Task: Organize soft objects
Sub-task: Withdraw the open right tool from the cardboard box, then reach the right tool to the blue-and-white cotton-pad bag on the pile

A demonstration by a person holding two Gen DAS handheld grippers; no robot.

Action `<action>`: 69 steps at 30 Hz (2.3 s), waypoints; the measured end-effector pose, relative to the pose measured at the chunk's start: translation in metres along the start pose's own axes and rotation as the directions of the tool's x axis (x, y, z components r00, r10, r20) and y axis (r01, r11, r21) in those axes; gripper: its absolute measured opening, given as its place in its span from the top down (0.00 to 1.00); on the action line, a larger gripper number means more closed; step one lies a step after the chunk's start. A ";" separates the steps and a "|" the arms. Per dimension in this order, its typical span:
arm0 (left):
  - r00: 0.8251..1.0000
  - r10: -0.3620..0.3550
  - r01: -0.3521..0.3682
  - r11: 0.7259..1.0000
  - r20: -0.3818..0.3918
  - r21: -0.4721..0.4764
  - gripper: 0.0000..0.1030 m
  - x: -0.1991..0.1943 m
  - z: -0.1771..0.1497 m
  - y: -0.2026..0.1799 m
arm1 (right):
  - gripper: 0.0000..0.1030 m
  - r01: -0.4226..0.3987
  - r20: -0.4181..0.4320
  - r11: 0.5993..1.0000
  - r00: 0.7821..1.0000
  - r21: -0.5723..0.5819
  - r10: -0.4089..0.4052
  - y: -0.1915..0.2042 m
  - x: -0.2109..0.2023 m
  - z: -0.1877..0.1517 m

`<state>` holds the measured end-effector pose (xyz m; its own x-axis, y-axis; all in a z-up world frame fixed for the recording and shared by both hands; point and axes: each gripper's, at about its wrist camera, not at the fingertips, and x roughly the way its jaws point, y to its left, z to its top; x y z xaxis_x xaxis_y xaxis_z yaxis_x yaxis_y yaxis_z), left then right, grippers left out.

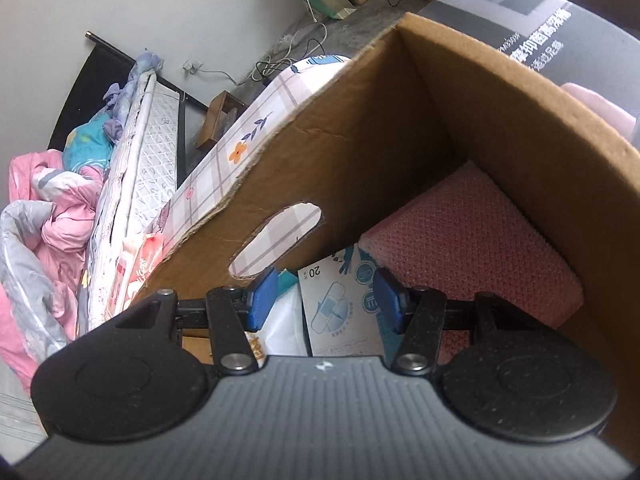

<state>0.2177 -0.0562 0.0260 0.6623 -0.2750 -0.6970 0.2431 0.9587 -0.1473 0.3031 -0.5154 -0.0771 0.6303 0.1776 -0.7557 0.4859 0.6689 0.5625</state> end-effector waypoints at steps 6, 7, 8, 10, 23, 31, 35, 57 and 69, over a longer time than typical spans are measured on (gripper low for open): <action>1.000 0.013 -0.013 1.000 0.006 0.004 0.36 -0.001 -0.004 0.007 | 0.45 -0.005 0.039 0.997 0.999 -0.071 0.008 0.011 -0.018 -0.005; 1.000 0.012 -0.012 1.000 0.005 0.001 0.36 -0.001 -0.004 0.008 | 0.45 0.025 0.032 0.996 0.999 -0.090 -0.022 0.014 -0.015 -0.006; 1.000 0.010 -0.010 1.000 0.003 -0.004 0.36 -0.002 -0.004 0.009 | 0.45 0.065 0.025 0.992 0.998 -0.112 -0.063 0.015 -0.011 -0.008; 1.000 0.009 -0.009 1.000 0.002 -0.010 0.36 -0.003 -0.005 0.011 | 0.45 0.126 0.016 0.983 0.992 -0.134 -0.125 0.016 -0.001 -0.013; 1.000 0.020 -0.020 1.000 0.013 -0.012 0.34 -0.017 -0.009 0.018 | 0.44 0.094 -0.024 0.982 0.995 -0.164 -0.099 0.036 0.022 -0.020; 0.999 0.045 -0.046 0.999 0.031 0.020 0.20 -0.028 -0.021 0.025 | 0.42 -0.007 0.034 0.990 0.999 -0.144 0.012 0.036 -0.054 -0.013; 0.999 0.033 -0.034 0.999 0.041 0.027 0.14 -0.038 -0.033 0.032 | 0.38 -0.042 0.052 0.985 0.997 -0.170 0.052 0.039 -0.099 -0.027; 0.990 0.018 -0.020 1.000 0.141 0.014 0.11 -0.079 -0.074 0.087 | 0.31 -0.416 -0.336 0.779 0.900 -0.469 0.278 0.220 -0.123 -0.189; 0.989 0.101 -0.098 0.995 0.112 -0.030 0.23 -0.039 -0.024 0.115 | 0.32 -0.449 -0.435 0.684 0.876 -0.575 0.209 0.299 -0.058 -0.210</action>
<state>0.2026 0.0660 0.0191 0.7586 -0.1834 -0.6252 0.1558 0.9828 -0.0993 0.2844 -0.1743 0.0647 0.3900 0.6095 -0.6902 -0.2989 0.7928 0.5312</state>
